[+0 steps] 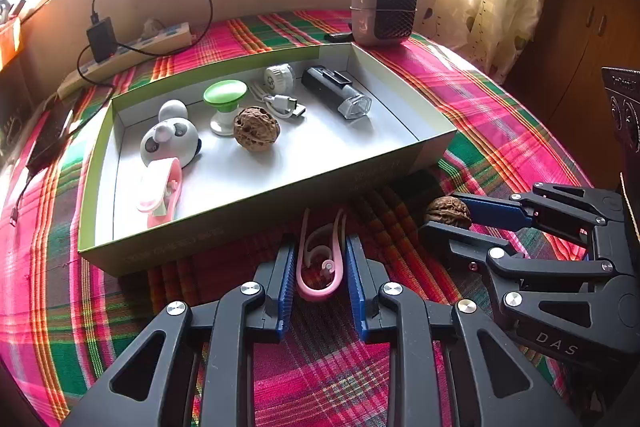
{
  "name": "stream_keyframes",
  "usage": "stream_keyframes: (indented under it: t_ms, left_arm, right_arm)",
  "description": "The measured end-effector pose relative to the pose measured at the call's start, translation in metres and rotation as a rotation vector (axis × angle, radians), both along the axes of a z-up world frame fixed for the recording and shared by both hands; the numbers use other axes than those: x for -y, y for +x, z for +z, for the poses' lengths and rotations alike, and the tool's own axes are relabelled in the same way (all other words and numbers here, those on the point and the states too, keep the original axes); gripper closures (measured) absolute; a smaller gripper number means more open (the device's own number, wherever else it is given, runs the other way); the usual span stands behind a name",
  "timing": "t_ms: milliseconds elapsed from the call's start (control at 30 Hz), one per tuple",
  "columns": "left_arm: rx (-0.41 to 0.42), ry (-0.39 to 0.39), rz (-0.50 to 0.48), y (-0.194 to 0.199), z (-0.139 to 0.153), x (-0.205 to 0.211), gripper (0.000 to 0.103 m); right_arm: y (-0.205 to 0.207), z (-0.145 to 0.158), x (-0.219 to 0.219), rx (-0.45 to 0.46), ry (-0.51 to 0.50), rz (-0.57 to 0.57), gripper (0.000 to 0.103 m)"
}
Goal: Organize objects
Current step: 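Lift the walnut and pink ear hook and carry them toward the box lid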
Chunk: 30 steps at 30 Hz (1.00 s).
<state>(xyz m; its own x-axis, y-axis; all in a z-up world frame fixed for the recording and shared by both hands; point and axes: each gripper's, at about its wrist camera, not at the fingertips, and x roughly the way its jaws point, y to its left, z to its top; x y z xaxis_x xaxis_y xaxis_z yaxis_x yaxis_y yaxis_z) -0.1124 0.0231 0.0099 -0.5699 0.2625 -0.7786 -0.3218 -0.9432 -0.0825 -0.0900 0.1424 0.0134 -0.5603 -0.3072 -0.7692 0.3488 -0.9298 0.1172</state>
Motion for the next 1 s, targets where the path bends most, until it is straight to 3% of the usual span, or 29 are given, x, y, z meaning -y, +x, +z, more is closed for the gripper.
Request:
stream_keyframes:
  t_ms: [1000]
  left_arm:
    - [-0.014, -0.02, -0.001, 0.0032, -0.0005, -0.0014, 0.082]
  right_arm:
    - [0.0009, -0.0005, 0.0018, -0.005, 0.015, -0.004, 0.073]
